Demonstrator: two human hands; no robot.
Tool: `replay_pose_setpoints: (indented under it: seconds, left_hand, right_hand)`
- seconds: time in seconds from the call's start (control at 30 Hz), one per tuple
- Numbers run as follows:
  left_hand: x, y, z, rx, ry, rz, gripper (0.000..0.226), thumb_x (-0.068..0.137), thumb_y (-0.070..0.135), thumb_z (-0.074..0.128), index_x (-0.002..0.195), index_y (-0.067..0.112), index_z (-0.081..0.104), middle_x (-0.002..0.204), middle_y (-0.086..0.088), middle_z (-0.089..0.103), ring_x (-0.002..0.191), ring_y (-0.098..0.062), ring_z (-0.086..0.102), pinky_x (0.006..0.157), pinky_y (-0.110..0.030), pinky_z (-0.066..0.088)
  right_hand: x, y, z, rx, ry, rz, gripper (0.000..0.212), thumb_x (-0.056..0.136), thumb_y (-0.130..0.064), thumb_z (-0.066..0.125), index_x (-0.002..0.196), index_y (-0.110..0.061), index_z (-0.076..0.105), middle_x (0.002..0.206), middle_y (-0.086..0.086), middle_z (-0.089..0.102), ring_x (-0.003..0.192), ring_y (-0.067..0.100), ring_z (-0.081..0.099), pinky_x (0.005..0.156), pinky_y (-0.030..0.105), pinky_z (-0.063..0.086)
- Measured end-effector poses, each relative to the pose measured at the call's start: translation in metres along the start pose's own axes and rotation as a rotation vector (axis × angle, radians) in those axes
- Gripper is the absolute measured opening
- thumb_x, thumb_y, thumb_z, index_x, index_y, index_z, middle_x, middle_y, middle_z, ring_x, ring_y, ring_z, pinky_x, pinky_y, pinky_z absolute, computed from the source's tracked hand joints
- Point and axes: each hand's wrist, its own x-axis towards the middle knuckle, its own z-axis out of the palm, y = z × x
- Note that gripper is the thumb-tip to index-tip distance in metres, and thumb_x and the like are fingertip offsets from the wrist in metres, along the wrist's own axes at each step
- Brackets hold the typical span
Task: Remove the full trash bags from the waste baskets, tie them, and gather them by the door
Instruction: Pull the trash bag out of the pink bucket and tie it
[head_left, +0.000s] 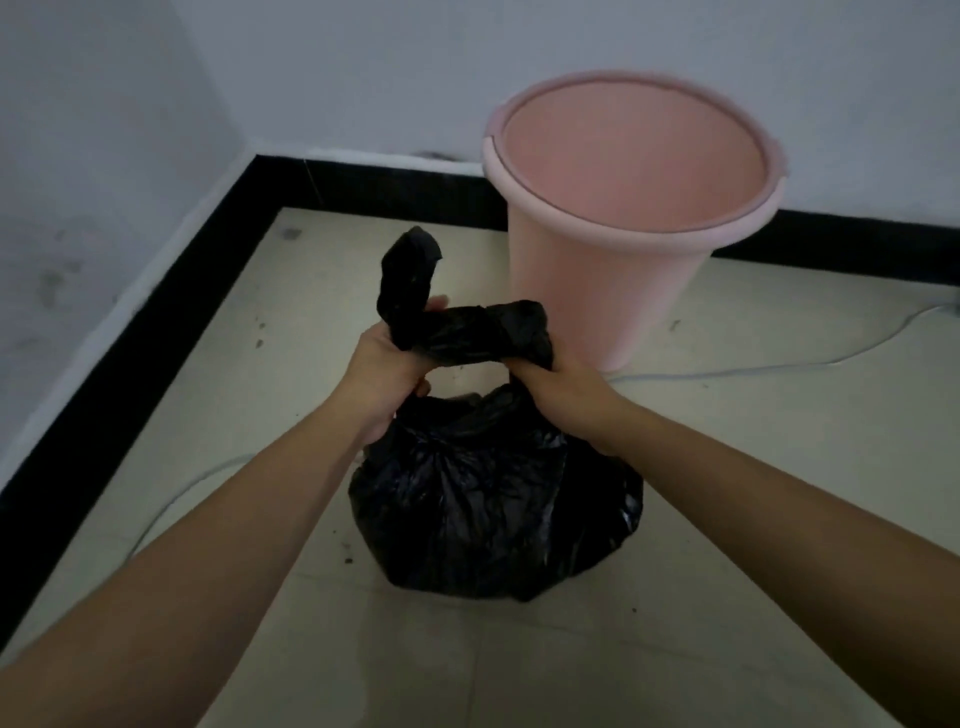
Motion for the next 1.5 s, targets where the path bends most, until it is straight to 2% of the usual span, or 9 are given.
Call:
replay_pose_setpoints:
  seconds: [0.17,0.33,0.57,0.77,0.87,0.97,1.17,1.33,1.5]
  left_hand:
    - [0.017,0.05,-0.003,-0.399,0.18,-0.093,0.025,0.096,0.023,0.062,0.075,0.021,0.05,0.055,0.006,0.033,0.043,-0.01,0.025,0.04,-0.022,0.027]
    - [0.008,0.063,0.005,-0.523,0.195,-0.169,0.033,0.098,0.035,0.063,0.073,0.02,0.047,0.054,0.006,0.034,0.036,-0.006,0.023,0.036,-0.019,0.025]
    - [0.007,0.069,0.01,-0.386,0.043,-0.059,0.023,0.094,0.005,0.059,0.076,0.017,0.05,0.062,0.002,0.037,0.043,-0.007,0.029,0.038,-0.02,0.029]
    - [0.006,0.076,-0.007,-0.281,-0.086,-0.026,0.016,0.092,-0.006,0.056,0.084,0.008,0.053,0.079,-0.008,0.056,0.055,-0.011,0.052,0.052,-0.021,0.045]
    - [-0.004,0.068,-0.007,-0.37,-0.112,-0.118,0.027,0.107,0.019,0.043,0.108,-0.001,0.06,0.095,-0.013,0.074,0.073,-0.014,0.073,0.062,-0.023,0.057]
    - [-0.013,0.075,-0.003,-0.604,-0.123,-0.118,0.036,0.109,0.035,0.036,0.094,0.011,0.059,0.077,-0.005,0.073,0.082,-0.021,0.076,0.07,-0.035,0.061]
    - [-0.025,0.063,0.017,-0.634,-0.109,-0.194,0.034,0.107,0.035,0.039,0.078,0.018,0.048,0.047,0.005,0.025,0.038,-0.012,0.028,0.054,-0.026,0.053]
    - [-0.021,0.041,0.012,-0.385,-0.173,-0.278,0.036,0.09,-0.001,0.057,0.073,0.022,0.035,0.058,0.003,0.026,0.045,-0.011,0.025,0.048,-0.023,0.035]
    - [-0.04,0.049,0.011,-0.029,-0.494,-0.186,0.013,0.082,0.006,0.075,0.078,0.018,0.073,0.058,0.006,0.048,0.053,-0.008,0.038,0.056,-0.022,0.039]
  right_hand:
    - [-0.008,-0.014,-0.01,-0.166,-0.073,-0.098,0.038,0.094,-0.031,0.067,0.131,-0.03,0.057,0.122,-0.015,0.063,0.106,-0.004,0.061,0.082,0.001,0.041]
    - [-0.027,0.006,-0.027,-0.302,-0.194,0.093,0.027,0.099,-0.031,0.054,0.123,-0.026,0.064,0.123,-0.008,0.065,0.114,0.011,0.06,0.1,0.026,0.046]
    - [-0.028,-0.024,-0.035,0.024,-0.273,0.149,0.023,0.095,-0.034,0.065,0.117,-0.037,0.065,0.116,-0.008,0.072,0.103,0.013,0.069,0.096,0.031,0.052]
    - [-0.018,-0.03,-0.031,0.141,0.326,-0.016,0.041,0.103,-0.044,0.047,0.139,-0.026,0.052,0.129,-0.003,0.061,0.114,0.016,0.059,0.098,0.027,0.043]
    - [-0.009,-0.034,-0.038,0.48,0.379,0.017,0.049,0.101,-0.047,0.05,0.137,-0.015,0.054,0.122,0.005,0.067,0.109,0.023,0.066,0.101,0.039,0.052]
    - [-0.008,-0.044,-0.041,0.66,0.334,0.035,0.034,0.102,-0.041,0.051,0.118,-0.014,0.065,0.113,0.01,0.072,0.104,0.028,0.069,0.096,0.042,0.055]
    - [-0.021,-0.025,-0.037,0.07,0.337,0.004,0.03,0.105,-0.04,0.038,0.099,-0.02,0.06,0.089,-0.003,0.062,0.087,0.019,0.061,0.075,0.03,0.045]
    - [-0.027,-0.008,-0.046,-0.297,0.182,-0.073,0.03,0.107,-0.033,0.037,0.09,-0.017,0.056,0.089,-0.002,0.061,0.085,0.018,0.054,0.063,0.024,0.037]
    - [-0.03,-0.005,-0.039,-0.478,-0.042,-0.194,0.031,0.107,-0.028,0.039,0.119,-0.011,0.062,0.113,0.005,0.064,0.104,0.021,0.057,0.083,0.025,0.041]
